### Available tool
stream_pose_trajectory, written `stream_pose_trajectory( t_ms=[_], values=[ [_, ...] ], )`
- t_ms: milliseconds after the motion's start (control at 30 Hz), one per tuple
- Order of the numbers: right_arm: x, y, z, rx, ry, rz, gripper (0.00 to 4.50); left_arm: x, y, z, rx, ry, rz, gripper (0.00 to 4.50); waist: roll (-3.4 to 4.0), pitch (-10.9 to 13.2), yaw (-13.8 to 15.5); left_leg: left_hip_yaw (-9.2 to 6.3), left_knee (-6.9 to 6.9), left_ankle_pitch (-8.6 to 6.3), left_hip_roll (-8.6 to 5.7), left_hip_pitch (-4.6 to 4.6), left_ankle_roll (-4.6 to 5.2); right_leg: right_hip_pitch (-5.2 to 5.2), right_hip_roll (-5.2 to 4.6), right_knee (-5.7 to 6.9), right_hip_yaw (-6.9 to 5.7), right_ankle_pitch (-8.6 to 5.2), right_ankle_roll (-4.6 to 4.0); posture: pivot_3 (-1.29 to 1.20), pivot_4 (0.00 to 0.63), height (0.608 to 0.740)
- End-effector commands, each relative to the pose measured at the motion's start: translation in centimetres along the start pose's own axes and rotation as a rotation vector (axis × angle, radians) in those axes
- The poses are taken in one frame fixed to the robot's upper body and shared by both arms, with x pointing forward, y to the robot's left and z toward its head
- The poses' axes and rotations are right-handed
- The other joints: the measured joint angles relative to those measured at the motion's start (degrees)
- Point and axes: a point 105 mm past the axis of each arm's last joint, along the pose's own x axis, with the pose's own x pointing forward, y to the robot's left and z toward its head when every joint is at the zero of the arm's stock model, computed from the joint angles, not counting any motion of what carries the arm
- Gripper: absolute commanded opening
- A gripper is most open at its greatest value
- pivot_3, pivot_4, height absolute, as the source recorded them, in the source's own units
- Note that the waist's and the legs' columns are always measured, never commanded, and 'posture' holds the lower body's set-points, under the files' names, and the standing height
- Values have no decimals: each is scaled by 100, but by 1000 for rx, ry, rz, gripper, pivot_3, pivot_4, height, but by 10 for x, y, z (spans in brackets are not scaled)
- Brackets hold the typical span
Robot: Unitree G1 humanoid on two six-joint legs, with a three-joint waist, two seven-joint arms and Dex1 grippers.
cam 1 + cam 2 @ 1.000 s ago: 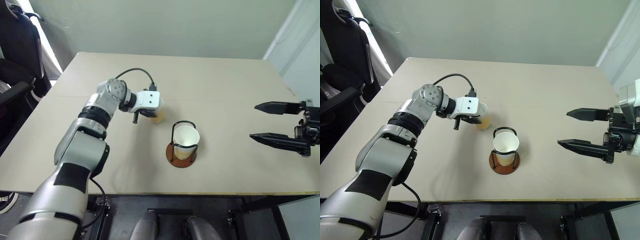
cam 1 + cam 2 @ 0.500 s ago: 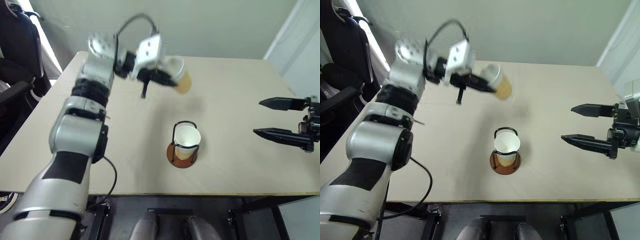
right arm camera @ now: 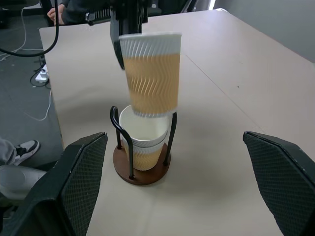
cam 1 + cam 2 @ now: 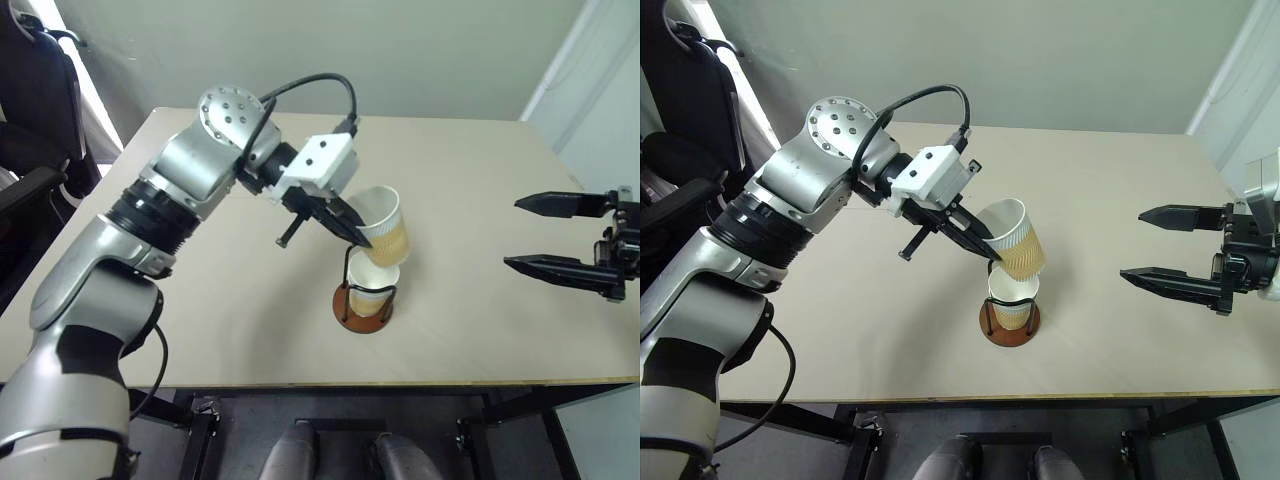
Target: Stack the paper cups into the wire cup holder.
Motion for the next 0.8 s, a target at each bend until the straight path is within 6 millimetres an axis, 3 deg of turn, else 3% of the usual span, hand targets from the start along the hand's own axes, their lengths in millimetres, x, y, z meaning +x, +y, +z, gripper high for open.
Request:
stream_pose_trajectory(
  t_ms=[33, 367, 400, 467, 800],
  values=[
    [-3, 1, 7, -48, -4, -20, 4500, 2, -1, 9, 91, 41, -57, 29, 0, 0, 0, 0, -1, 0, 0, 1, 0, 0, 0, 0, 0, 0, 0, 0, 150, 740],
    [-7, 5, 5, -49, 5, -33, 4500, 7, -8, -2, 100, 92, -100, 29, 1, 1, 0, 1, -6, -11, 0, -12, 7, -8, 0, -8, -1, -4, 3, 0, 150, 740],
    [-7, 5, 4, -49, 6, -33, 4500, 8, -8, -4, 97, 96, -98, 206, 1, 1, 0, 1, -6, -11, 0, -12, 7, -7, 0, -9, -1, -5, 4, 0, 150, 740],
    [-6, 5, 4, -49, 5, -32, 4500, 9, -8, -7, 95, 102, -96, 650, 1, 1, 0, 1, -6, -11, 0, -12, 7, -6, 0, -10, -1, -5, 4, 0, 150, 740],
    [3, 0, 3, -44, 2, -12, 4500, 5, 3, -6, 89, 69, -34, 4260, 2, 1, 1, 1, -7, -12, 1, -11, 7, -6, 0, -10, -1, -5, 4, 0, 150, 740]
  ],
)
